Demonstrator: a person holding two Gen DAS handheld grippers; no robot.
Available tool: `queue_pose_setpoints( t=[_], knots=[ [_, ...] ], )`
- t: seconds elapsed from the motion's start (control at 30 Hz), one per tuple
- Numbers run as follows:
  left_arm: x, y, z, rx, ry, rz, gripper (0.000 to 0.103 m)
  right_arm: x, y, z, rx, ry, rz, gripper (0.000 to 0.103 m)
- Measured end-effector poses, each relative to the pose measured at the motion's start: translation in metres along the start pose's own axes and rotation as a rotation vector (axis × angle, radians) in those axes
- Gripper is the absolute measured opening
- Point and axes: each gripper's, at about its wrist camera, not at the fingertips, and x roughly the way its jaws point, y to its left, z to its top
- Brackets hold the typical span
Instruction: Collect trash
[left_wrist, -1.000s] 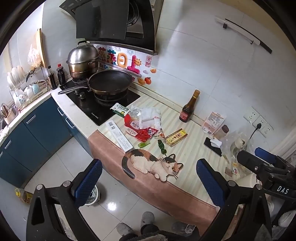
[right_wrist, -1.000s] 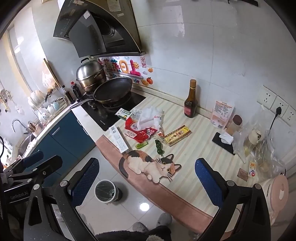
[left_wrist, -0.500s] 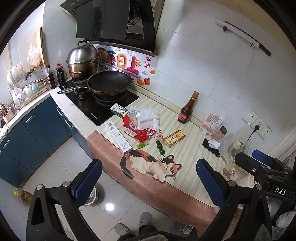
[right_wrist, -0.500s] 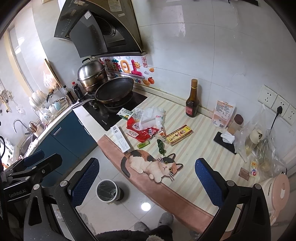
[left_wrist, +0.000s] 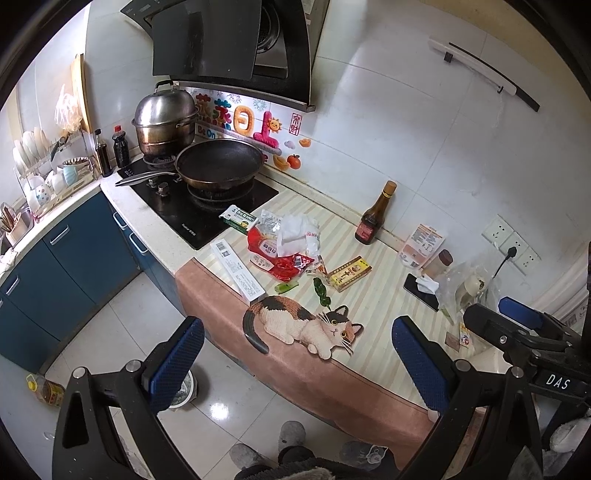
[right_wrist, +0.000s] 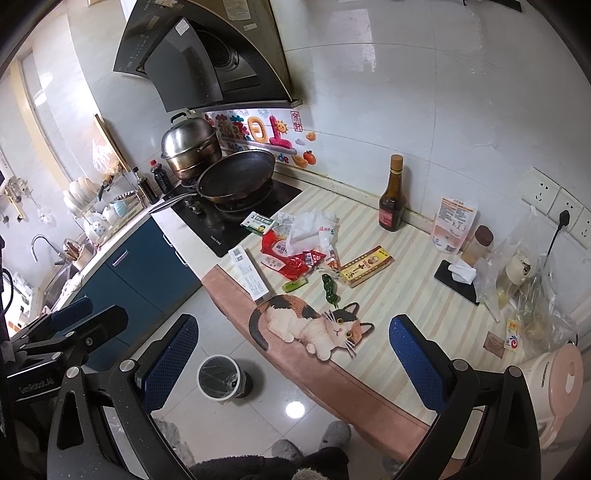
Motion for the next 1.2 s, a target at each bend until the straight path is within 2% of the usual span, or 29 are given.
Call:
queue_pose_setpoints(
  t=[0.03, 0.23, 0.27, 1.2],
  knots=[
    [0.002, 0.011, -0.006, -0.003, 0.000, 0.000, 0.103, 0.000, 0.001, 0.000, 0.000, -0.001, 0.000, 0.103],
    [-0.002, 0.000, 0.000, -0.004, -0.001, -0.005, 0.103, 0.000, 0.001, 0.001, 0.000, 0.000, 0.003, 0.103],
    [0.001, 0.013, -0.007, -0.004, -0.001, -0.001, 0.103, 0.000, 0.003, 0.001, -0.001, -0.001, 0.004, 0.103],
    [-0.005, 0.012, -0.003, -0.005, -0.005, -0.012, 0.103, -0.001, 0.009, -0.002, 0.001, -0.004, 0.010, 0.103]
  ],
)
